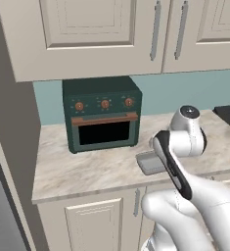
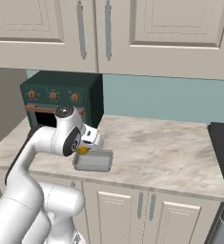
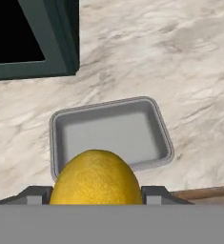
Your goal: Take the broccoli and lemon out of the freezer and place them in the tupperware container on the counter. Then put the tupperware containing the vegetables back in the freezer.
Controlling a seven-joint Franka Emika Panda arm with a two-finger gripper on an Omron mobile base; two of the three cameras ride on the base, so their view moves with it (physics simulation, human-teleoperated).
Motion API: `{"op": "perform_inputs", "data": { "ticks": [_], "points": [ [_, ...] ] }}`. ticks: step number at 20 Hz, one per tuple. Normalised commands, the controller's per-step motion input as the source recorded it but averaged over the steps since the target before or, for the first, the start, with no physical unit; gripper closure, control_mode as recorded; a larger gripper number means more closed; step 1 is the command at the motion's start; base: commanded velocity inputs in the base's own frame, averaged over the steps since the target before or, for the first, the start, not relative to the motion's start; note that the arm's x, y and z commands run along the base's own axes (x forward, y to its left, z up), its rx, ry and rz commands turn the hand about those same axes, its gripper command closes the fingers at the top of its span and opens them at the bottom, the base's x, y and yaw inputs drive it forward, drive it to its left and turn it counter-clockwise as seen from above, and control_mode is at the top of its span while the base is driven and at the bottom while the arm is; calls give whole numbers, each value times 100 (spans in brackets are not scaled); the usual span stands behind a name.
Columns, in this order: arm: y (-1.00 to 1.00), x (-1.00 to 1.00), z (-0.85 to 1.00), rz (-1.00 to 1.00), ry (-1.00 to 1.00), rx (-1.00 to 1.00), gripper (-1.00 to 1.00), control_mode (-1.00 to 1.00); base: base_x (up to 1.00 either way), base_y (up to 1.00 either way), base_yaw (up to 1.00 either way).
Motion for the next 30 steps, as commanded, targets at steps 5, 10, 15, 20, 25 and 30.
{"op": "perform_inputs", "data": {
  "ticks": [5,10,15,20,25,30],
  "points": [
    [0,70,-59,0,8,0,100,-100,0,0,0],
    [0,64,-45,0,4,0,100,-100,0,0,0],
    [0,22,-35,0,2,0,100,-100,0,0,0],
    [0,0,-25,0,1,1,100,-100,0,0,0],
    [0,0,-22,0,0,1,100,-100,0,0,0],
    [8,0,-26,0,0,0,100,-100,0,0,0]
  ]
}}
